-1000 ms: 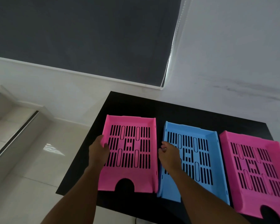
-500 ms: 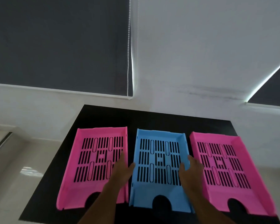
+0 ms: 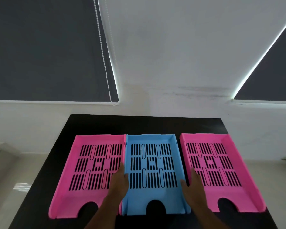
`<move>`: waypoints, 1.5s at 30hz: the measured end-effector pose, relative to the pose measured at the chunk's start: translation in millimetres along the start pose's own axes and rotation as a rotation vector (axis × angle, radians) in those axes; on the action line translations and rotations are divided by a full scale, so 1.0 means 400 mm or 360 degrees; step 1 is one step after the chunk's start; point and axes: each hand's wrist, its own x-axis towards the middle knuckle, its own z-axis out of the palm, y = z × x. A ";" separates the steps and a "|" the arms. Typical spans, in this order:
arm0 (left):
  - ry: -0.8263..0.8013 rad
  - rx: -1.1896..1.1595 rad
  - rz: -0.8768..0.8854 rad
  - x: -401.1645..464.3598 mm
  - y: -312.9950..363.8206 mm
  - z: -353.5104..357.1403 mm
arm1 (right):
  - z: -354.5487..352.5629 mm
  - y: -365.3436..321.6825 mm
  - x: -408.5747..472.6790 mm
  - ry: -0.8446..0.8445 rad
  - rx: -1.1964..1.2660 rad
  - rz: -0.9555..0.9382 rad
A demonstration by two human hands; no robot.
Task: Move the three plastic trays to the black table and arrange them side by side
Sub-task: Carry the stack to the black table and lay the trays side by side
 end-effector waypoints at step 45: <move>0.0048 -0.0004 0.0132 0.151 0.011 0.025 | 0.000 -0.043 0.085 0.0082 -0.0064 0.0032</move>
